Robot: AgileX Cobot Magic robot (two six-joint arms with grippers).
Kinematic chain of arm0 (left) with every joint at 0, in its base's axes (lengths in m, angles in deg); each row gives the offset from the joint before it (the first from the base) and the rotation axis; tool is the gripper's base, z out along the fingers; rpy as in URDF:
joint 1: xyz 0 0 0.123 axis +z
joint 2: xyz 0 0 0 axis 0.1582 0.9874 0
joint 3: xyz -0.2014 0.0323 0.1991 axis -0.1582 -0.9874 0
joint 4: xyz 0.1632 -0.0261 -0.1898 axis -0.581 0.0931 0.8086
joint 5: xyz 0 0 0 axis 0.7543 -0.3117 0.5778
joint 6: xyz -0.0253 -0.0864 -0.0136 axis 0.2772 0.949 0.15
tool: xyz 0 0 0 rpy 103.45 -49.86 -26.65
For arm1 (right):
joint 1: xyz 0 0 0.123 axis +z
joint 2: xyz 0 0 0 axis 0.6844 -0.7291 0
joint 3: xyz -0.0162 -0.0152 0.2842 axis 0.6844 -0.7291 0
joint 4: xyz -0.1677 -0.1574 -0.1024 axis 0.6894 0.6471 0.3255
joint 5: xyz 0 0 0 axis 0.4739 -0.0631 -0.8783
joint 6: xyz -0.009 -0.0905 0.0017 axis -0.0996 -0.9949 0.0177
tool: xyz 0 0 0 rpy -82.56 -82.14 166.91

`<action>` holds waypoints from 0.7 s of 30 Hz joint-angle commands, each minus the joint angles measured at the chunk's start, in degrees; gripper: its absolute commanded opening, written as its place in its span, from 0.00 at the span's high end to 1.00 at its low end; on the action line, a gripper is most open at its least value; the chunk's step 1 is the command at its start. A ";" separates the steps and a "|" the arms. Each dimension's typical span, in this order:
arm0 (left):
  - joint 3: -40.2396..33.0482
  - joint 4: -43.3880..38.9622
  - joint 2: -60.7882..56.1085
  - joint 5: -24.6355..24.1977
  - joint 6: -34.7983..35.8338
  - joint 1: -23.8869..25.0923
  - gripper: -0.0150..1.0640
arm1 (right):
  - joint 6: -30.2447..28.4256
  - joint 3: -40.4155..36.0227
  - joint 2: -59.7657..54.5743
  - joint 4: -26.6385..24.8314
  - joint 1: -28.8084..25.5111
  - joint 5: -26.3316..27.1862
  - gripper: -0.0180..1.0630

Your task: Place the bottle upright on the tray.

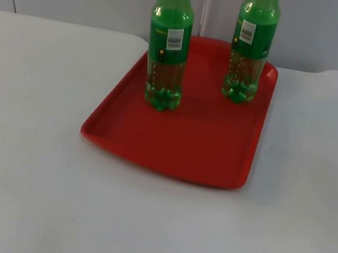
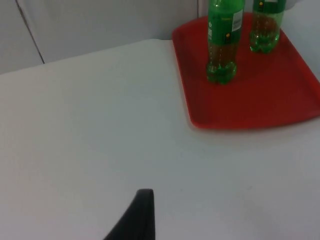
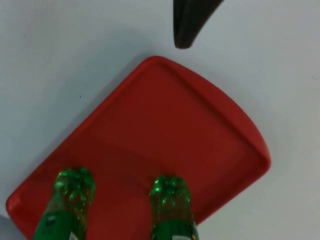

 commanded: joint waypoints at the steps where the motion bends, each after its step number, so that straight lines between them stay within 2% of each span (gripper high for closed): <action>1: -0.23 0.91 -0.16 0.52 1.81 0.08 0.01 | -0.91 -1.19 3.71 -0.13 0.36 0.30 0.01; 15: -0.23 0.91 -0.16 0.52 2.22 0.08 0.01 | -2.42 -7.58 21.17 -0.03 0.36 -0.89 0.01; 21: -0.23 0.91 -0.16 0.52 2.22 0.08 0.01 | -2.42 -10.97 28.99 -0.03 0.36 -3.70 0.01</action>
